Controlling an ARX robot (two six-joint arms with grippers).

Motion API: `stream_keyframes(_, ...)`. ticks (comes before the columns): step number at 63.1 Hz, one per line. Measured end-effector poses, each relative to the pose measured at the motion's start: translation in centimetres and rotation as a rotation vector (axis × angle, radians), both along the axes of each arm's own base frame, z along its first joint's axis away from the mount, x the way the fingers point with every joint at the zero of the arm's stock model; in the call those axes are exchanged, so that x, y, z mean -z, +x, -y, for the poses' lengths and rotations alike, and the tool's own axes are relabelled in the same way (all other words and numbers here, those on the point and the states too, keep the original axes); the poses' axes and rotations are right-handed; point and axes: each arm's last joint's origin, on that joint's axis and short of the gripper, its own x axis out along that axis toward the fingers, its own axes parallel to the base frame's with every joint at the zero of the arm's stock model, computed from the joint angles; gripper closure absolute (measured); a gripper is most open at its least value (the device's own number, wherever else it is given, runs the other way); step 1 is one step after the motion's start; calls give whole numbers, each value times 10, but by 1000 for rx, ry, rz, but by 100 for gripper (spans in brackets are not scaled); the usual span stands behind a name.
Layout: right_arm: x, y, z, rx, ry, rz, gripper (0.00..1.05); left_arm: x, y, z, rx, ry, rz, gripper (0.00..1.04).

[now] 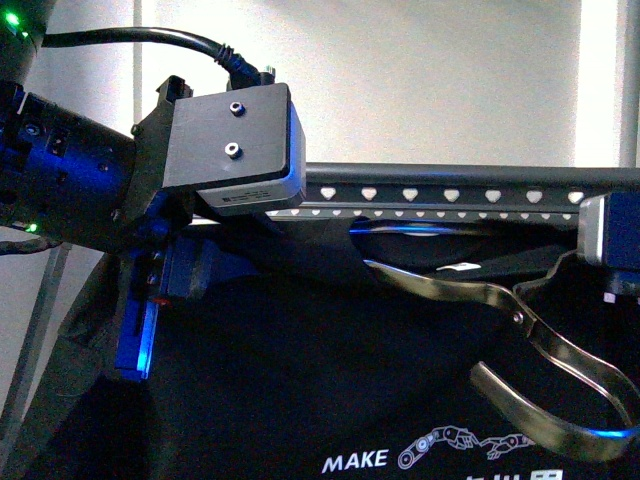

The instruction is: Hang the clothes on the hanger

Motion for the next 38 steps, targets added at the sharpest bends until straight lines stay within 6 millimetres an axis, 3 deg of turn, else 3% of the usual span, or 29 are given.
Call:
stream_keyframes(7,10,-8,5,-6,31,-69,99,0,0,0,0,0,1,54)
stream_keyframes(22,30,-19,29,66,153,-331,99,0,0,0,0,0,1,6)
stream_keyframes(25,29,-19,32,89,195,-372,99,-1,0,0,4,-16,-3,5)
stream_keyframes(31,23,-18,39,131,333,-472,99,-3,-2,1,134,-308,-47,6)
stream_keyframes(38,17,-19,42,151,472,-565,99,-11,-6,0,160,-628,-270,7)
